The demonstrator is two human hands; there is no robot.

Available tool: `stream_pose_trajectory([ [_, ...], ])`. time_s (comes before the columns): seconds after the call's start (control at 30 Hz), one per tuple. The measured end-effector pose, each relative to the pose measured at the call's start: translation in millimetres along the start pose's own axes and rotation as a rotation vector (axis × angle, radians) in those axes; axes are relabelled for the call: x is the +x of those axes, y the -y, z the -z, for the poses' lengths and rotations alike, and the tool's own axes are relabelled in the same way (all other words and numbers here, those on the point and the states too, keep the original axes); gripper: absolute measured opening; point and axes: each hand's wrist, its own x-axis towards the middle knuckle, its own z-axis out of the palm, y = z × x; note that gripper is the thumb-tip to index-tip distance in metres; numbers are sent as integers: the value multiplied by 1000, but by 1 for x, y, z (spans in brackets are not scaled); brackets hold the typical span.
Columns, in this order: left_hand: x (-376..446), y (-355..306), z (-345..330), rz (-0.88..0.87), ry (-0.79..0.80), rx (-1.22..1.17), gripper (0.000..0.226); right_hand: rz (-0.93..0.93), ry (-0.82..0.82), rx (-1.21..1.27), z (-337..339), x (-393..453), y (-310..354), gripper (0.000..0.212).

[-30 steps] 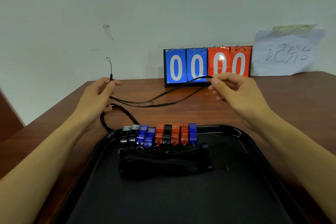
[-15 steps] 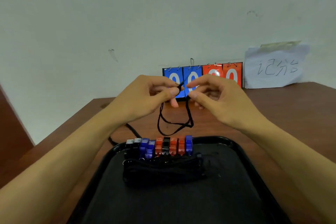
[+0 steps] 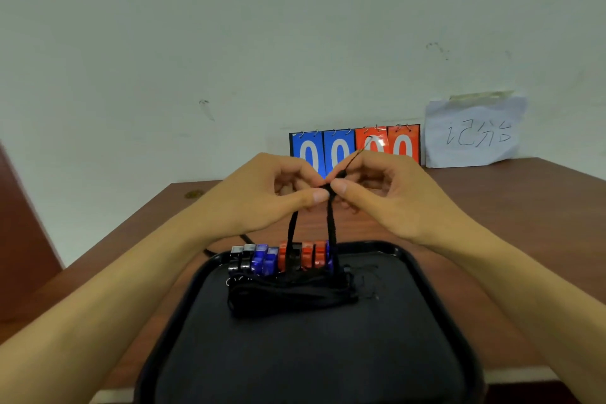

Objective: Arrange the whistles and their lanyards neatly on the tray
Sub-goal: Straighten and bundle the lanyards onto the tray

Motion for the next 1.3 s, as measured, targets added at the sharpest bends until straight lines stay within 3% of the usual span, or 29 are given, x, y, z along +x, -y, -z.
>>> stream_pose_trajectory([
  [0.23,-25,34,15,115,-105,126,6,-128,-108,-31,16,-10,-17,8],
  [0.43,-45,65,17,177,-280,-1,14,-232,-77,-101,14,-20,-41,5],
  [0.67,-58,84,13,191,-196,46,5,-245,-17,-160,6,-19,-54,6],
  [0.87,-70,98,12,186,-96,72,12,-252,67,-247,-1,-27,-64,6],
  [1.3,-78,103,1,198,22,304,3,-229,254,-365,-11,-38,-72,14],
])
